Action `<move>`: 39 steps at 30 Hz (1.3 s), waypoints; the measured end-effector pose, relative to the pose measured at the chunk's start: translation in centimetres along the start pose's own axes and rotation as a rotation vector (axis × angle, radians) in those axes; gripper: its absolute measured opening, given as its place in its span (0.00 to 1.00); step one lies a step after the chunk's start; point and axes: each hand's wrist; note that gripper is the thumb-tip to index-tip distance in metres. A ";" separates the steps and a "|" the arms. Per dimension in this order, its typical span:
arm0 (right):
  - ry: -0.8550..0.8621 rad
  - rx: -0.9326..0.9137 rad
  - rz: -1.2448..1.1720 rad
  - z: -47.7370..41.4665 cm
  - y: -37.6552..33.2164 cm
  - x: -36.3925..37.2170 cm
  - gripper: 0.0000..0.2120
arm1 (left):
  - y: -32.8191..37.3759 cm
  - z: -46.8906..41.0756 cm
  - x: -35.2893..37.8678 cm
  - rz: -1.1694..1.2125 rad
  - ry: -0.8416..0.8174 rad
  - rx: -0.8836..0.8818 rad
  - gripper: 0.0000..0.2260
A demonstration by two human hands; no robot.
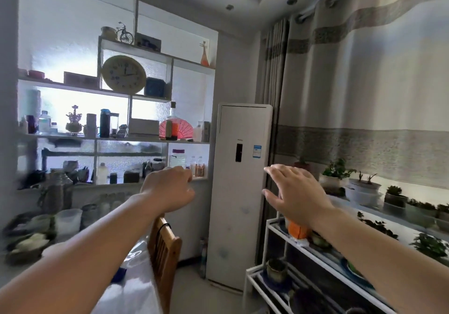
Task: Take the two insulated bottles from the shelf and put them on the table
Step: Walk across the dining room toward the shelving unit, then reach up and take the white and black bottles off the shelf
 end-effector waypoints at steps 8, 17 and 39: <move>0.022 -0.069 -0.076 -6.4 6.4 10.3 0.27 | 0.5 -8.2 7.0 -0.068 -0.002 -0.076 0.16; 0.037 -0.113 -0.119 -19.3 12.7 21.9 0.28 | -2.2 -22.5 15.4 -0.081 0.023 -0.146 0.14; 0.102 -0.273 -0.310 -44.7 23.0 48.7 0.27 | -8.8 -47.4 33.1 -0.258 0.012 -0.344 0.15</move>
Point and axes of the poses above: each hand's wrist, its own z-axis away from the middle knuckle, its own x-axis out of the palm, y = z × x, and after that the axes turned 12 degrees about -x, right-handed
